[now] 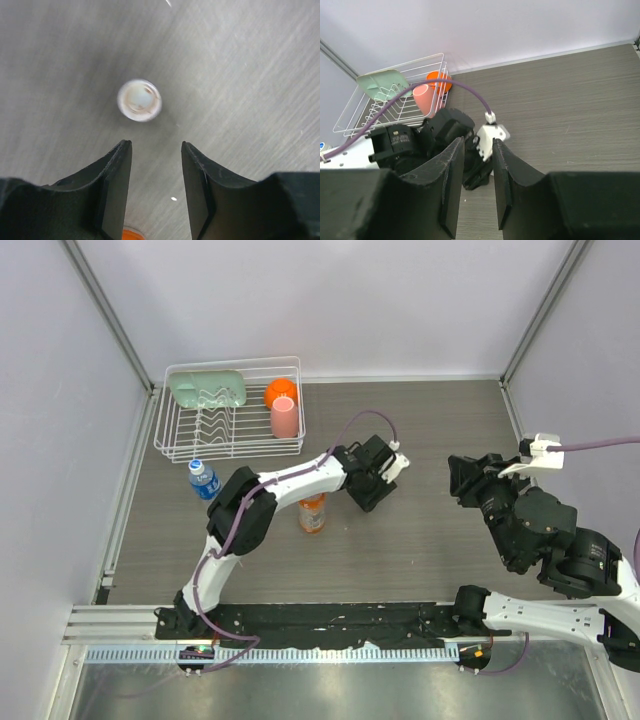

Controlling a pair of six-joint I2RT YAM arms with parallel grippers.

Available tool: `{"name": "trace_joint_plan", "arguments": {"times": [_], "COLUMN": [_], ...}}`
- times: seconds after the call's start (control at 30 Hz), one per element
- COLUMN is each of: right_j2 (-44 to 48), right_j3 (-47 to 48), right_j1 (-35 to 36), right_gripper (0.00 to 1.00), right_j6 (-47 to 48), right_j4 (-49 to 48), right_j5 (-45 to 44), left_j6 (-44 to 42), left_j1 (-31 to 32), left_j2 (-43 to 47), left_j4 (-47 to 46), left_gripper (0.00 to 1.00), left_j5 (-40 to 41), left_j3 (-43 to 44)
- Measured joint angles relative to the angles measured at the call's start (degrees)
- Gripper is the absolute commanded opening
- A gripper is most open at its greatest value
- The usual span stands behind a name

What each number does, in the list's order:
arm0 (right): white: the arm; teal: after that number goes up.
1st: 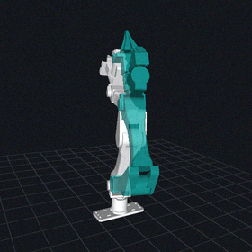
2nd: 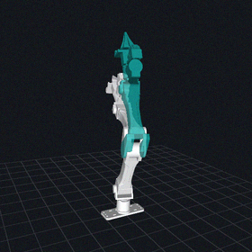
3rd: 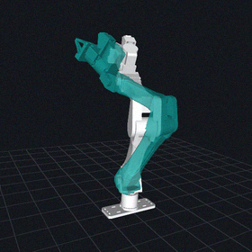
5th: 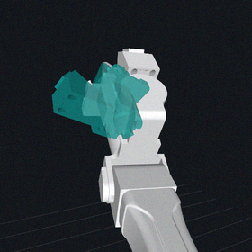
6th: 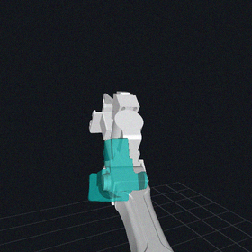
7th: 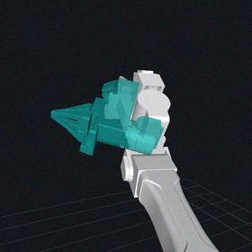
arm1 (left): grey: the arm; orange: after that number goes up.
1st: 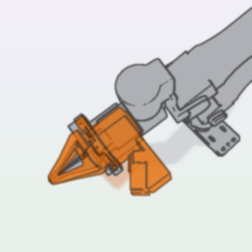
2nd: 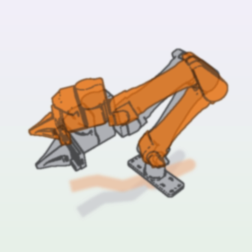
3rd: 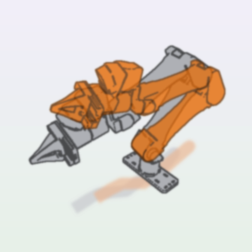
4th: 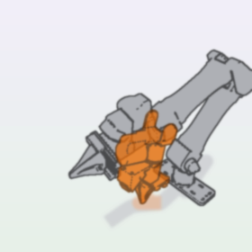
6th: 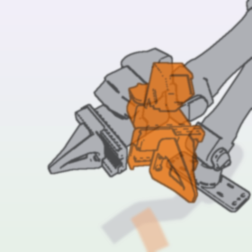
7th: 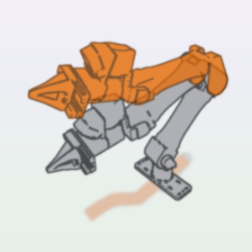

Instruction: Screw on the bottle caps

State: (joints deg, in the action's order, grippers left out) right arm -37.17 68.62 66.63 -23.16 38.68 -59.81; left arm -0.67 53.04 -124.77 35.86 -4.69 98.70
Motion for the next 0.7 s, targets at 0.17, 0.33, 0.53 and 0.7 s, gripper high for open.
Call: {"name": "trace_joint_plan", "arguments": {"times": [0.17, 0.33, 0.53, 0.7], "right_j2": [-0.46, -0.61, -0.59, -0.59], "right_j3": [-0.07, -0.15, -0.15, -0.15], "right_j1": [0.00, 0.00, 0.00, 0.00], "right_gripper": [0.35, 0.35, 0.35, 0.35], "right_j6": [0.00, 0.02, 0.04, 0.07], "right_j4": [-0.02, 0.00, 0.00, 0.00], "right_j5": [0.26, 0.37, 0.31, 0.28], "left_j6": [1.90, 3.02, 3.28, 3.26], "left_j1": [-2.60, -4.07, -3.58, -3.30], "left_j2": [-2.01, -4.17, -6.60, -6.78], "left_j4": [-0.31, -1.05, -0.83, -0.81], "left_gripper": [0.49, 0.48, 0.45, 0.43], "left_j5": [2.10, 2.54, 2.51, 2.49], "left_j3": [8.81, 12.98, 12.94, 12.76]}}
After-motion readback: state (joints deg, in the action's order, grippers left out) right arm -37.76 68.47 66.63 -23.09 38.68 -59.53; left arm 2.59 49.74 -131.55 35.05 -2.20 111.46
